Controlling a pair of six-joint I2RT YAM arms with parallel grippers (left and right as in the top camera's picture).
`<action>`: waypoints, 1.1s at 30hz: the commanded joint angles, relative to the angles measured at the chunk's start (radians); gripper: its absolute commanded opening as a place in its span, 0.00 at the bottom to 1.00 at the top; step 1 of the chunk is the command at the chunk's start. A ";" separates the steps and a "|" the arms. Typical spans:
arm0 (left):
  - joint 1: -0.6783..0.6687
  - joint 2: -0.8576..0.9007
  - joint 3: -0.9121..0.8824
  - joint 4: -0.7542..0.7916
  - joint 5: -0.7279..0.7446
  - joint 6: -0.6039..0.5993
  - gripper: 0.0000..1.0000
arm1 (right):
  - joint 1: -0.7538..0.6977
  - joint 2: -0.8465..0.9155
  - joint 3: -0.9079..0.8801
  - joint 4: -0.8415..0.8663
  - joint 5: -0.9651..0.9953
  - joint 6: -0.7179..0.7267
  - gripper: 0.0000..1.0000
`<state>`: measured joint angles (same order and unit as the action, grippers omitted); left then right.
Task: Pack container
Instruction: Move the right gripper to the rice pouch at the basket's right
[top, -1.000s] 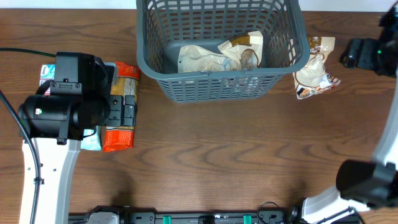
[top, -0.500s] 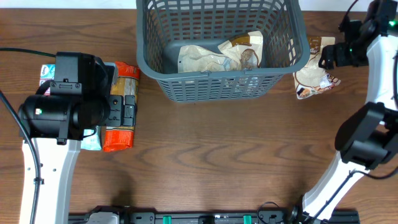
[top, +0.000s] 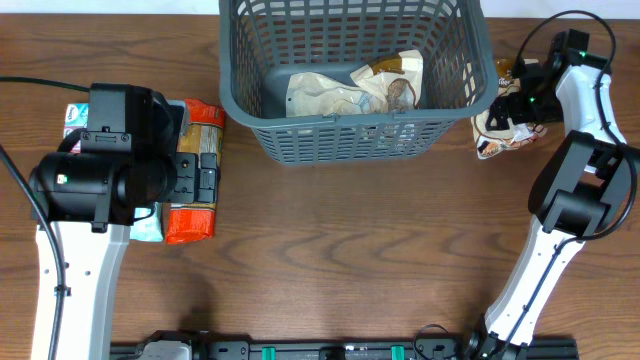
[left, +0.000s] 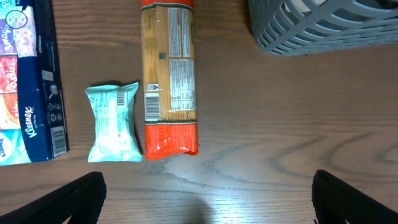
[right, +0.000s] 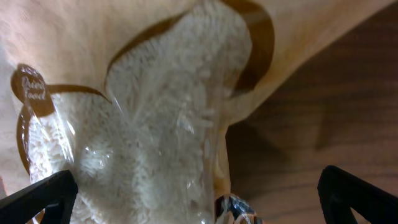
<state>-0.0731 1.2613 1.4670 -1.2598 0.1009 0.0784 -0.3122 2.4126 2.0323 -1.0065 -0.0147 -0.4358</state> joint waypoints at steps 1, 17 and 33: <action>0.004 0.001 0.010 -0.003 -0.008 -0.009 0.99 | 0.024 0.042 0.001 0.019 -0.013 -0.013 0.99; 0.004 0.001 0.010 0.012 -0.008 -0.035 0.99 | 0.035 0.063 0.000 0.100 -0.020 0.195 0.22; 0.004 0.001 0.010 0.012 -0.008 -0.035 0.99 | 0.036 0.058 0.002 0.119 0.012 0.423 0.01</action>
<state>-0.0731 1.2613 1.4670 -1.2488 0.1009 0.0521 -0.2790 2.4325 2.0411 -0.8837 -0.0494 -0.0963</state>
